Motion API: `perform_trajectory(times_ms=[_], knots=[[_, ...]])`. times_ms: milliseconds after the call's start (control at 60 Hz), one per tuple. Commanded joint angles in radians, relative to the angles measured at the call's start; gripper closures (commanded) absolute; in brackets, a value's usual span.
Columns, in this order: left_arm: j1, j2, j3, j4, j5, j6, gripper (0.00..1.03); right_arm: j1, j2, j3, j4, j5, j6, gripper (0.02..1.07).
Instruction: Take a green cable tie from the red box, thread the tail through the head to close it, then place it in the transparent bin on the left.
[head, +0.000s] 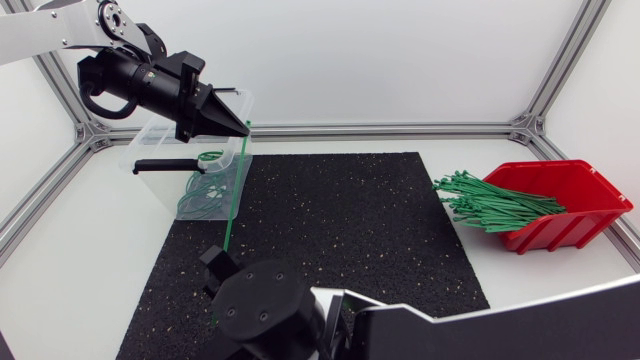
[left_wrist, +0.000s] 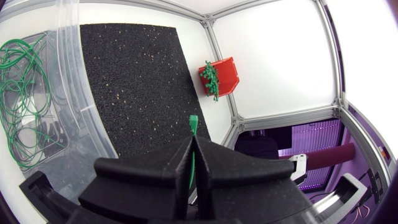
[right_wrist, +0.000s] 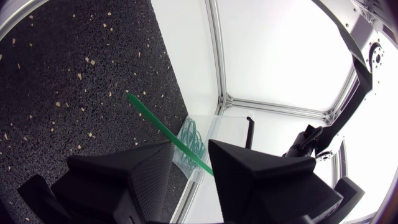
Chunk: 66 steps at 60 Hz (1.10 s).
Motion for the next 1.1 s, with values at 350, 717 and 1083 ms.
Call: perform_trajectory(times_ms=[350,717,1083], knots=[[0.005,0.021,-0.001,-0.024,0.005,0.048,1.00,0.018,0.028,-0.023,0.098,-0.027,-0.072,0.81],[0.002,0.027,-0.008,-0.030,0.003,0.057,1.00,0.045,0.048,-0.028,0.127,-0.033,-0.105,0.83],[0.003,0.024,-0.031,-0.036,0.001,0.075,1.00,0.039,0.060,-0.022,0.173,-0.033,-0.145,0.86]])
